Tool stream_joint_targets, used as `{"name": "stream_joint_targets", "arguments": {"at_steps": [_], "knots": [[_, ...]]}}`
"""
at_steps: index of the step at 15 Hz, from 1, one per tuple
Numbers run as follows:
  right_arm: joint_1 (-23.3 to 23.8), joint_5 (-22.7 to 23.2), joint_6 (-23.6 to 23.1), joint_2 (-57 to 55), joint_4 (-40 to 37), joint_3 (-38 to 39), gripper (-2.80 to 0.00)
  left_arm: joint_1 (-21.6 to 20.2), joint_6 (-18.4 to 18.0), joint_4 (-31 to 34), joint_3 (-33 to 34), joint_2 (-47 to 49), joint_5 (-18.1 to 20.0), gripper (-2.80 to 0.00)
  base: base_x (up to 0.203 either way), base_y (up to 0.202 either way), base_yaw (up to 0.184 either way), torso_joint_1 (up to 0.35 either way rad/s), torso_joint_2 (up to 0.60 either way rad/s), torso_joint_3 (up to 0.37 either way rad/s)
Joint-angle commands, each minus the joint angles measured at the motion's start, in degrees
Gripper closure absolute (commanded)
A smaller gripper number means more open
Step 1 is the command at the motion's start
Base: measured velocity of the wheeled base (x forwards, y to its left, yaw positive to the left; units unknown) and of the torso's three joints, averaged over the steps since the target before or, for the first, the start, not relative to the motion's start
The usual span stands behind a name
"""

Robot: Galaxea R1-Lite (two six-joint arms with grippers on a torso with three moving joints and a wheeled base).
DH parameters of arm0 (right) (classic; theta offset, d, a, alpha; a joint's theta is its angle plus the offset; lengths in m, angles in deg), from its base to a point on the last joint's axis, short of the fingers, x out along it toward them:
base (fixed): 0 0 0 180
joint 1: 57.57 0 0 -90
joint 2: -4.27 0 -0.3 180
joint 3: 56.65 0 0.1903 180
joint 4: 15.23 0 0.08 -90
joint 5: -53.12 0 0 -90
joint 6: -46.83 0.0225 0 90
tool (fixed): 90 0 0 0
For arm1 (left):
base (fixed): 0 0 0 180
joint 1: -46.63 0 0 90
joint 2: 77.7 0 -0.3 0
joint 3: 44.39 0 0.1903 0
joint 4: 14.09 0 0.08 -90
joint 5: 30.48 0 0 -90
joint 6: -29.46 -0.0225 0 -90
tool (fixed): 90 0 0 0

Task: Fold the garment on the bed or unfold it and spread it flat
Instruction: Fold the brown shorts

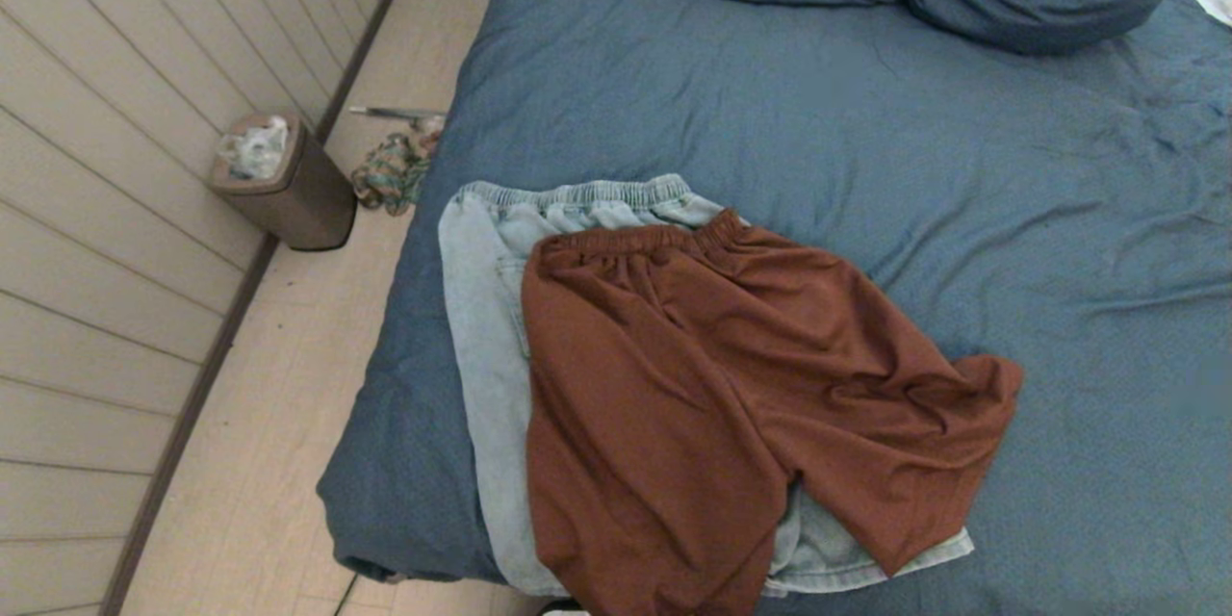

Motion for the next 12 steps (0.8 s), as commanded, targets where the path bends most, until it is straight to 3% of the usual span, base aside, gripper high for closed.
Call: {"name": "stream_joint_targets", "arguments": {"at_steps": [1,2,5,7,8,9,12], "knots": [[0.24,0.79,-0.39,4.87,0.35,0.89,0.00,-0.05,-1.92,-2.05,1.09,-0.39,0.01,0.00,0.000,0.000,0.000,0.000,0.00,0.000],[0.24,0.79,-0.48,4.87,0.35,0.89,0.00,-0.01,-3.81,-3.68,1.77,-0.39,0.04,0.00,0.000,0.000,0.000,0.000,0.00,0.000],[0.24,-0.28,-1.55,4.87,0.28,0.93,0.00,-0.01,-4.32,-4.87,2.36,-0.39,-0.65,0.00,0.000,0.000,0.000,0.000,0.00,0.000],[0.29,-3.55,-4.59,4.82,0.30,2.10,0.00,-0.01,-6.64,-17.16,5.72,-0.36,-3.22,0.00,0.000,0.000,0.000,0.000,0.00,0.000],[0.24,-4.30,-5.40,4.87,0.35,2.38,0.00,0.00,-9.90,-21.64,7.67,-0.39,-4.01,0.00,0.000,0.000,0.000,0.000,0.00,0.000],[0.24,-4.23,-5.72,4.87,0.35,2.38,0.00,-0.01,-10.34,-21.77,7.81,-0.38,-3.96,0.00,0.000,0.000,0.000,0.000,0.00,0.000],[0.24,-2.98,-5.84,4.87,0.26,2.38,0.00,0.00,-10.19,-18.51,7.60,-0.31,4.88,0.00,0.000,0.000,0.000,0.000,0.00,0.000]]}}
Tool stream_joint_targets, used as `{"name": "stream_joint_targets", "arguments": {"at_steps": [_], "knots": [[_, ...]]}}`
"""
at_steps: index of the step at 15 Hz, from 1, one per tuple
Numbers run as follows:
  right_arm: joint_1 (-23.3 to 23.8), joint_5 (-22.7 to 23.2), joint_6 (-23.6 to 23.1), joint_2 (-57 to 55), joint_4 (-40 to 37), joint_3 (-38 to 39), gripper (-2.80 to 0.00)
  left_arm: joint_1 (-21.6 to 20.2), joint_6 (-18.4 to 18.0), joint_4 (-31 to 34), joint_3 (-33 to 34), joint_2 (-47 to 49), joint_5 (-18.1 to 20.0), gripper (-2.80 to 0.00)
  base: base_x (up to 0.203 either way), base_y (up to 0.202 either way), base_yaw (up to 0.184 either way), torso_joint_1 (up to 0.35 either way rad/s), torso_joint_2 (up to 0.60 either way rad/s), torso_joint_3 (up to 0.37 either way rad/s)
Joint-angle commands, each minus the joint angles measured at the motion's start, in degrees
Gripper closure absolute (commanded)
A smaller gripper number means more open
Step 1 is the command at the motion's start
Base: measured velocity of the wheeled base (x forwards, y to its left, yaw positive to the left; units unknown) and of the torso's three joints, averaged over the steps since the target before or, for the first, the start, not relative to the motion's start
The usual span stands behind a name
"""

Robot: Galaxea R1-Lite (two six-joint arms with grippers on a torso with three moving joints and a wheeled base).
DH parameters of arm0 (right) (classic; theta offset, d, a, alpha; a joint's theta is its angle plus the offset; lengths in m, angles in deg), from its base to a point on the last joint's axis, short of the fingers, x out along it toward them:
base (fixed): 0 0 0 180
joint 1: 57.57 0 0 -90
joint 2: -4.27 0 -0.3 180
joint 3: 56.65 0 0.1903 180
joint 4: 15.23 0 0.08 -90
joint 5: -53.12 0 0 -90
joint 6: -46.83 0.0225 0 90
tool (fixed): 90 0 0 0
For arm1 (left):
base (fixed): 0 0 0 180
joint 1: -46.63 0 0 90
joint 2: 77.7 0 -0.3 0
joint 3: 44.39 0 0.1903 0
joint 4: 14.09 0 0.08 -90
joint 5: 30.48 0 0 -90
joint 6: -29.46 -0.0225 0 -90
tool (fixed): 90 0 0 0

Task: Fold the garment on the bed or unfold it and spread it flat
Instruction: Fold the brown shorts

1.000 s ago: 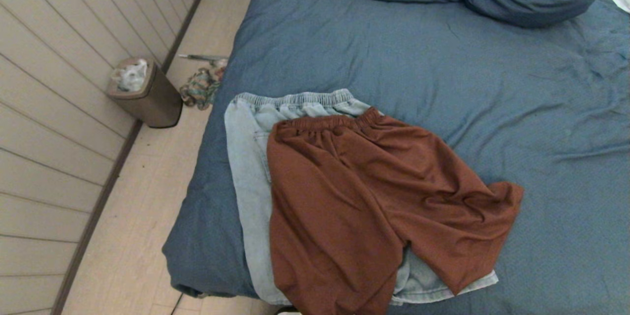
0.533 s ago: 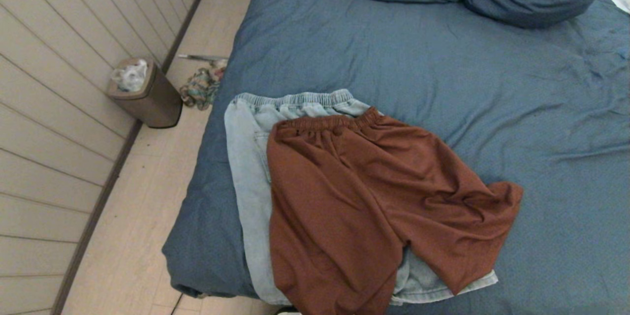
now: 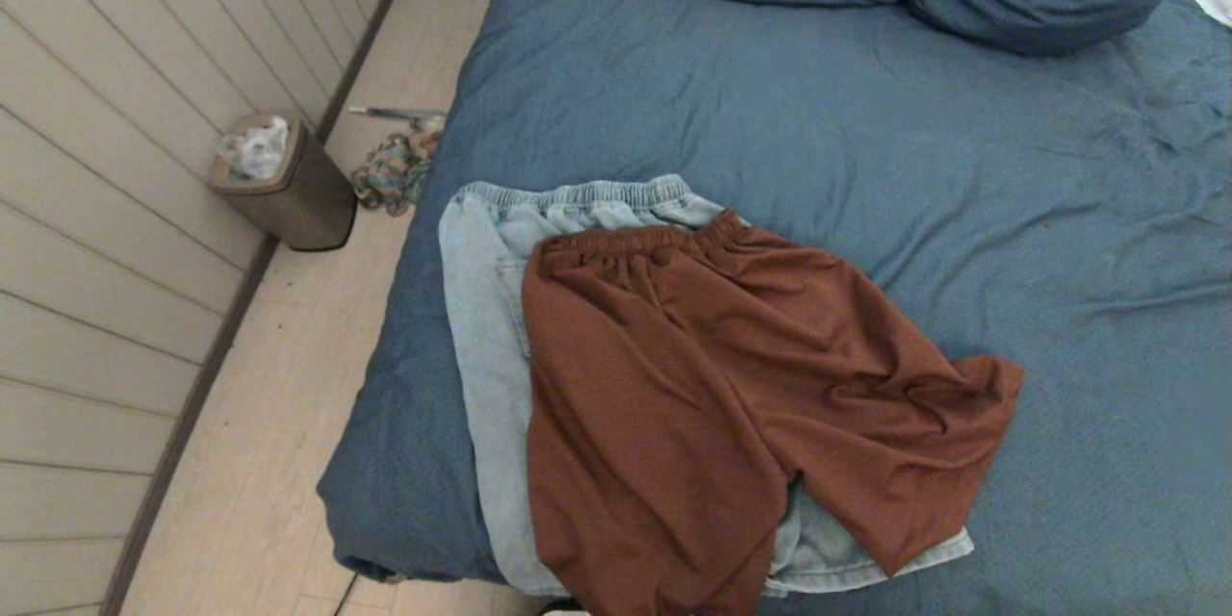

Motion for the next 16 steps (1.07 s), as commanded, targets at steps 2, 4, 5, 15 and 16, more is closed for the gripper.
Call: {"name": "stream_joint_targets", "arguments": {"at_steps": [2,4,5,15,16], "knots": [[-0.08,0.17,0.07,0.22,-0.31,0.07,0.00,-0.01,0.42,0.20,0.23,0.21,1.98,0.00,0.000,0.000,0.000,0.000,0.00,0.000],[-0.13,0.19,0.07,0.26,-0.35,0.03,0.00,0.10,9.71,0.07,1.40,0.21,3.43,0.00,0.000,0.000,0.000,0.000,0.00,0.000],[-0.13,0.19,0.07,0.26,-0.35,0.03,0.00,0.15,10.50,0.01,1.68,0.21,3.96,0.00,0.000,0.000,0.000,0.000,0.00,0.000],[-0.13,0.10,0.25,0.26,-0.44,0.11,0.00,0.24,13.31,-0.34,1.77,0.21,2.47,0.00,0.000,0.000,0.000,0.000,0.00,0.000],[-0.13,0.10,0.25,0.26,-0.44,0.11,0.00,0.15,13.31,-0.34,1.77,0.21,2.39,0.00,0.000,0.000,0.000,0.000,0.00,0.000]]}}
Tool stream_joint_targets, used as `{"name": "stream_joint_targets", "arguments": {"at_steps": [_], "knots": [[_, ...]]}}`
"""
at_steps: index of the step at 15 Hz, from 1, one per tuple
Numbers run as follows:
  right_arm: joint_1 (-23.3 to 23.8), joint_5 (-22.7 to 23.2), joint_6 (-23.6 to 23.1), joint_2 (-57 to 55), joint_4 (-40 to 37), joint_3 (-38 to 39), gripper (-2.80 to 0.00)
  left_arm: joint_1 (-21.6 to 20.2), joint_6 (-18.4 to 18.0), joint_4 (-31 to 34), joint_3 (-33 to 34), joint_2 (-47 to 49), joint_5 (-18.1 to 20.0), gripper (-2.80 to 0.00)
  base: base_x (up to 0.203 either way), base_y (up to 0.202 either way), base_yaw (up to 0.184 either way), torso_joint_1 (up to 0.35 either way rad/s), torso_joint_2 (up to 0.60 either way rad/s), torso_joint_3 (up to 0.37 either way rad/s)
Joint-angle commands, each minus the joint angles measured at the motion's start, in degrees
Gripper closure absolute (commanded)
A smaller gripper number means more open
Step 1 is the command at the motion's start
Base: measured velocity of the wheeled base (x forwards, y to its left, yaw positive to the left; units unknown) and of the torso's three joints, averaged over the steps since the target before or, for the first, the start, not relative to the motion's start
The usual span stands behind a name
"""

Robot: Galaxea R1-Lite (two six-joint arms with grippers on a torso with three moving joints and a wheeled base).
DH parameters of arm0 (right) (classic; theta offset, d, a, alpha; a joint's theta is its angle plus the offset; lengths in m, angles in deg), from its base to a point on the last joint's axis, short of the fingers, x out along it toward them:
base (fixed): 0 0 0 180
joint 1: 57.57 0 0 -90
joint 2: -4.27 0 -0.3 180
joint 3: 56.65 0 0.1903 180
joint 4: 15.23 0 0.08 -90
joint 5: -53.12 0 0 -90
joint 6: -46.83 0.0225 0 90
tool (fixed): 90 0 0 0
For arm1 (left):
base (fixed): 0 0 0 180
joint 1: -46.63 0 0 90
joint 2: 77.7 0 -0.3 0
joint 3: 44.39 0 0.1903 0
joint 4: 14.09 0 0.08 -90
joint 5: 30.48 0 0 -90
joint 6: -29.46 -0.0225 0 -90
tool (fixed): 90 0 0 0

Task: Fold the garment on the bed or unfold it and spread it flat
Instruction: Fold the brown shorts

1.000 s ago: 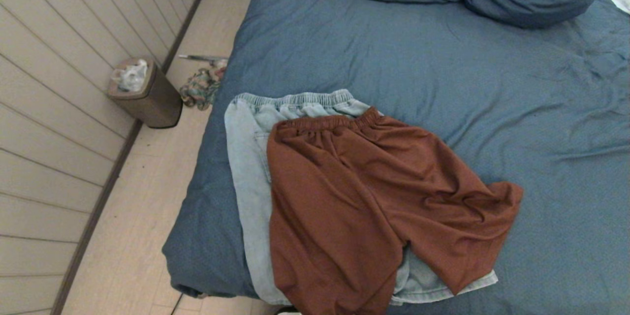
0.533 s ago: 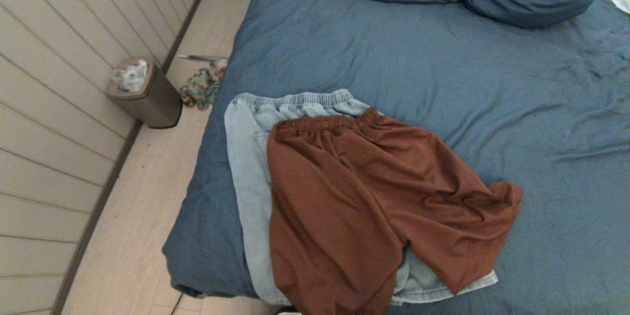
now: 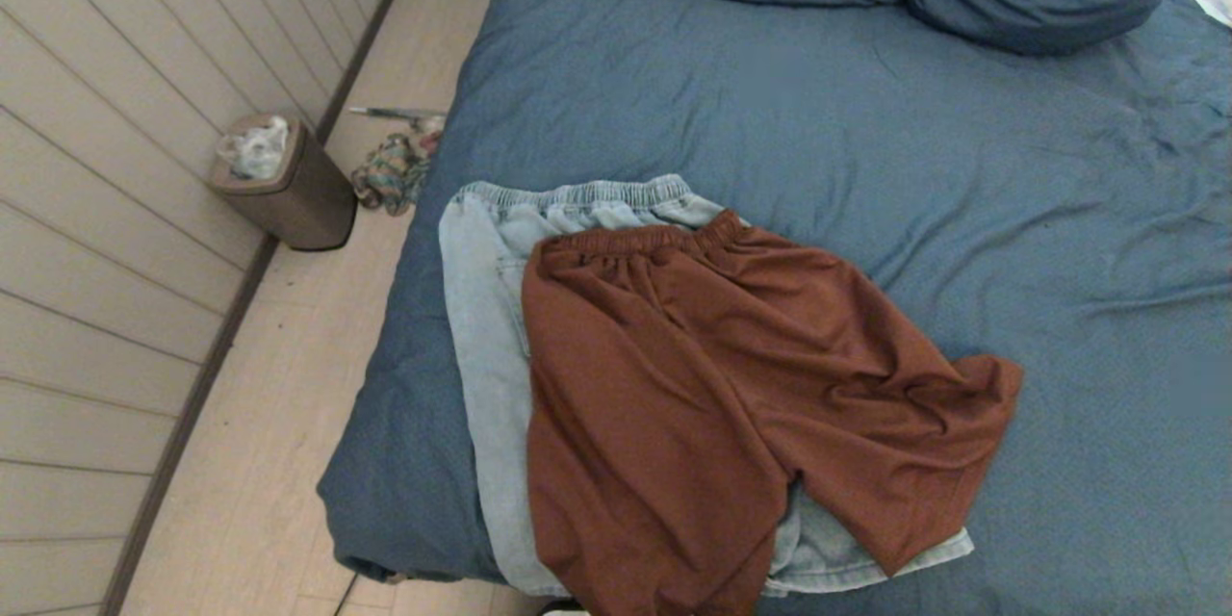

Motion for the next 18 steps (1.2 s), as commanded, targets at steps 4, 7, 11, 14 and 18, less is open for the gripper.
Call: {"name": "stream_joint_targets", "arguments": {"at_steps": [4,7,11,14,18], "knots": [[-0.04,0.03,0.04,0.30,-0.05,0.00,0.00,0.02,0.02,0.17,-0.02,0.16,-0.02,0.00,0.000,0.000,0.000,0.000,0.00,0.000],[-0.04,0.03,-0.04,0.36,-0.05,0.00,0.00,0.03,0.02,0.17,-0.02,0.16,-0.02,0.00,0.000,0.000,0.000,0.000,0.00,0.000],[-0.04,0.03,-0.04,0.28,-0.05,0.00,0.00,0.03,0.02,0.17,-0.02,0.16,-0.02,0.00,0.000,0.000,0.000,0.000,0.00,0.000],[-0.04,0.03,-0.04,0.28,-0.05,0.00,0.00,0.03,0.02,0.17,-0.02,0.16,-0.02,0.00,0.000,0.000,0.000,0.000,0.00,0.000],[-0.04,0.03,-0.04,0.37,-0.05,0.00,0.00,-0.06,0.02,0.17,-0.02,0.16,-0.02,0.00,0.000,0.000,0.000,0.000,0.00,0.000]]}}
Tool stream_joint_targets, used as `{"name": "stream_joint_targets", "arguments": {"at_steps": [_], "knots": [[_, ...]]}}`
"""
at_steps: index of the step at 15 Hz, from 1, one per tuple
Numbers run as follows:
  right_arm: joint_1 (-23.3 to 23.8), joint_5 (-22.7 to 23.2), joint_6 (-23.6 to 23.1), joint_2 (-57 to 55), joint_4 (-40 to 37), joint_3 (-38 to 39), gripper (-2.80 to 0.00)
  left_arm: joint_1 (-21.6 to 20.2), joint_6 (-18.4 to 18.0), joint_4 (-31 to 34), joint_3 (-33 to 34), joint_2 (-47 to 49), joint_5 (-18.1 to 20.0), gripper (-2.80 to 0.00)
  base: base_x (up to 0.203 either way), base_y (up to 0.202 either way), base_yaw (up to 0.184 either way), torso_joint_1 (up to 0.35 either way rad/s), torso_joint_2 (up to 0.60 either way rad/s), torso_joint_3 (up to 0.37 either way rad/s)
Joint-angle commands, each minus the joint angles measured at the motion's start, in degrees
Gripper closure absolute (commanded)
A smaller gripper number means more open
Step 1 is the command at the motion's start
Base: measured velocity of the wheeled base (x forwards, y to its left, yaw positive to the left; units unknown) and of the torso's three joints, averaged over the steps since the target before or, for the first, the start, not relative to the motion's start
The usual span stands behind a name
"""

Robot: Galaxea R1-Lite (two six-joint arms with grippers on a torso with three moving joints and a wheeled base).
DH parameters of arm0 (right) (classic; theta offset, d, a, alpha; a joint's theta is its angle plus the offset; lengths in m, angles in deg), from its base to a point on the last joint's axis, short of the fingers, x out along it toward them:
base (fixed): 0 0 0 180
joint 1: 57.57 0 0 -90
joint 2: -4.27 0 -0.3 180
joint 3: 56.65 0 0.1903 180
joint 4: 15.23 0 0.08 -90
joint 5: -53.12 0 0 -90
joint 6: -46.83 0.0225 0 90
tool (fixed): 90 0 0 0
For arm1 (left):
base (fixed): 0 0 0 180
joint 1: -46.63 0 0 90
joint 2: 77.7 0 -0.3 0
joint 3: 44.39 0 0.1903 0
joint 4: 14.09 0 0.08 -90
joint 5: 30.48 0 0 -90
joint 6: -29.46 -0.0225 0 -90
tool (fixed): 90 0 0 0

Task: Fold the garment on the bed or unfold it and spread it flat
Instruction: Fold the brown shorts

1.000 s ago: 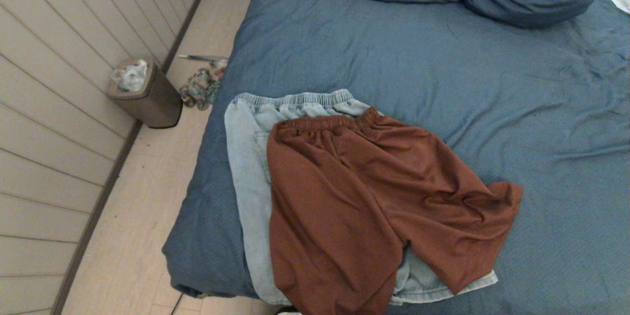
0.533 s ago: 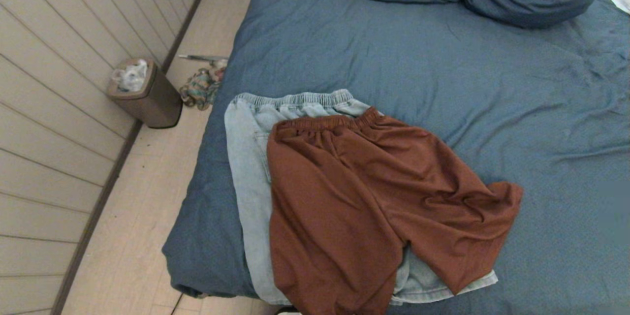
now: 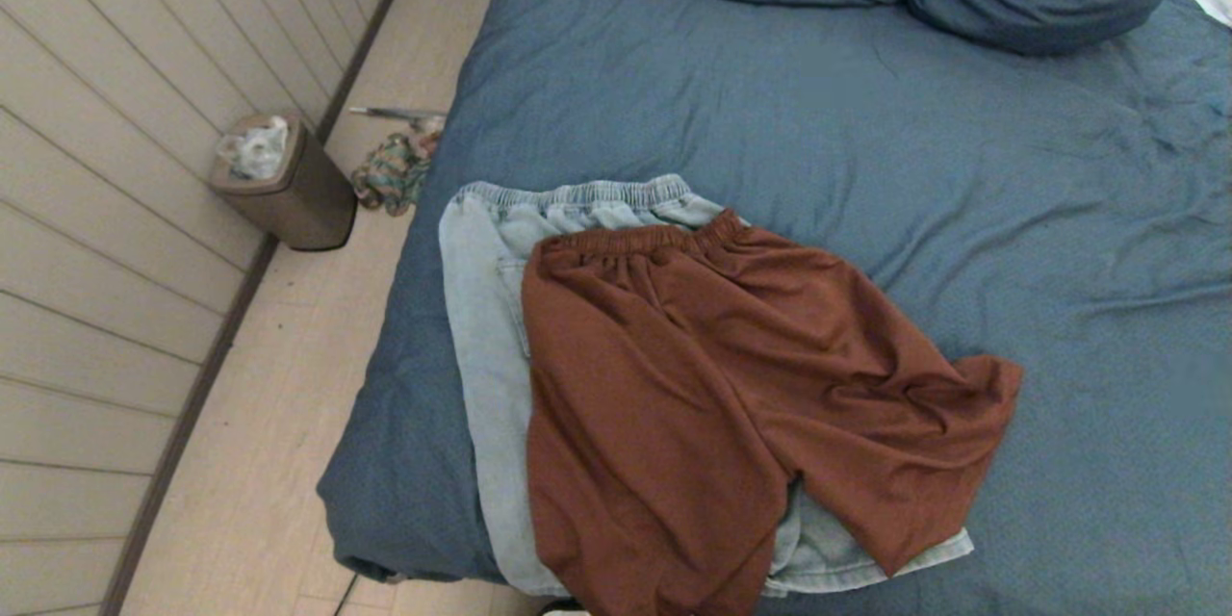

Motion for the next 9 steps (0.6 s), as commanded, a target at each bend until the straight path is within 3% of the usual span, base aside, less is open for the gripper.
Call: {"name": "stream_joint_targets", "arguments": {"at_steps": [1,9], "knots": [[-0.04,0.03,-0.02,0.39,-0.05,0.00,0.00,-0.04,0.02,0.07,-0.02,0.11,-0.10,0.00,0.000,0.000,0.000,0.000,0.00,0.000],[-0.04,0.03,-0.02,0.39,-0.03,0.00,0.00,-0.04,0.02,0.07,-0.02,0.11,-0.02,0.00,0.000,0.000,0.000,0.000,0.00,0.000]]}}
